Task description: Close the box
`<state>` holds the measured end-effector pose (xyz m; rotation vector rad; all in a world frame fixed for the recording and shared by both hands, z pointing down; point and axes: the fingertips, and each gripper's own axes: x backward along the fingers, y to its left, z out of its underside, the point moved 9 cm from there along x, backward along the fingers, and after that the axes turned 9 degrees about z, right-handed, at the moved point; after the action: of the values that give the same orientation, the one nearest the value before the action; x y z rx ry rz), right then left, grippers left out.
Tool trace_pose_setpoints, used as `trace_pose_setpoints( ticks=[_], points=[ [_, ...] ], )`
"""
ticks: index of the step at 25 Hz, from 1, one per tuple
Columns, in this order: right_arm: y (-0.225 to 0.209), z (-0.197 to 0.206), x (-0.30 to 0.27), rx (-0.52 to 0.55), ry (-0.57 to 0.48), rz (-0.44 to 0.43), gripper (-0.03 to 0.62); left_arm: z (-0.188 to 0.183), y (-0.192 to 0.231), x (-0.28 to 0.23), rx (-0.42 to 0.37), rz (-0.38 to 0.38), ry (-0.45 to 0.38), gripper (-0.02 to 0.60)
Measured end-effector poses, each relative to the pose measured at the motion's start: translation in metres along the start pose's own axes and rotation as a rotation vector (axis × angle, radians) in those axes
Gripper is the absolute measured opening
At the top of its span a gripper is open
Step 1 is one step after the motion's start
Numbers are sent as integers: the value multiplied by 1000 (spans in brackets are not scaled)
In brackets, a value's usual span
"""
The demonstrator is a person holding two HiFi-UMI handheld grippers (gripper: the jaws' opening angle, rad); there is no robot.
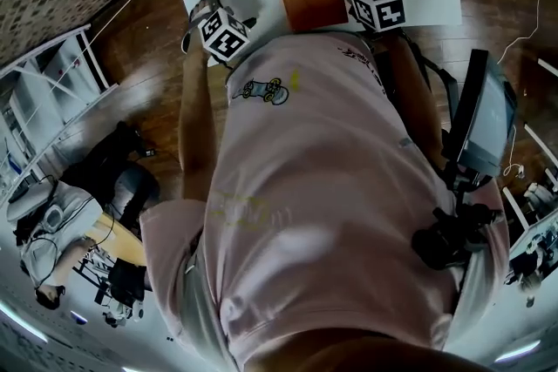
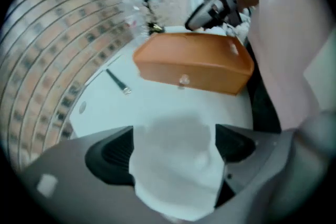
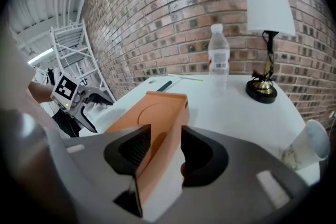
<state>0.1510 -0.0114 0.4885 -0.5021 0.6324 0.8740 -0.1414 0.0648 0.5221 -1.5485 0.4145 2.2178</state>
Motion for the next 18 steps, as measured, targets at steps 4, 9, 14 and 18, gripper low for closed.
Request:
trace_pose_setpoints(
  ticks=[4, 9, 14, 18],
  points=[
    [-41, -17, 63, -207, -203, 125, 110, 43, 8, 93, 535, -86, -546, 401],
    [-67, -37, 119, -258, -401, 295, 3, 94, 15, 178, 949, -260, -1101, 349],
    [-48, -63, 123, -199, -497, 311, 2, 121, 11, 207, 1100, -253, -1589, 285],
    [-31, -73, 116, -161, -512, 280, 2, 126, 7, 210, 1113, -257, -1637, 285]
  ],
)
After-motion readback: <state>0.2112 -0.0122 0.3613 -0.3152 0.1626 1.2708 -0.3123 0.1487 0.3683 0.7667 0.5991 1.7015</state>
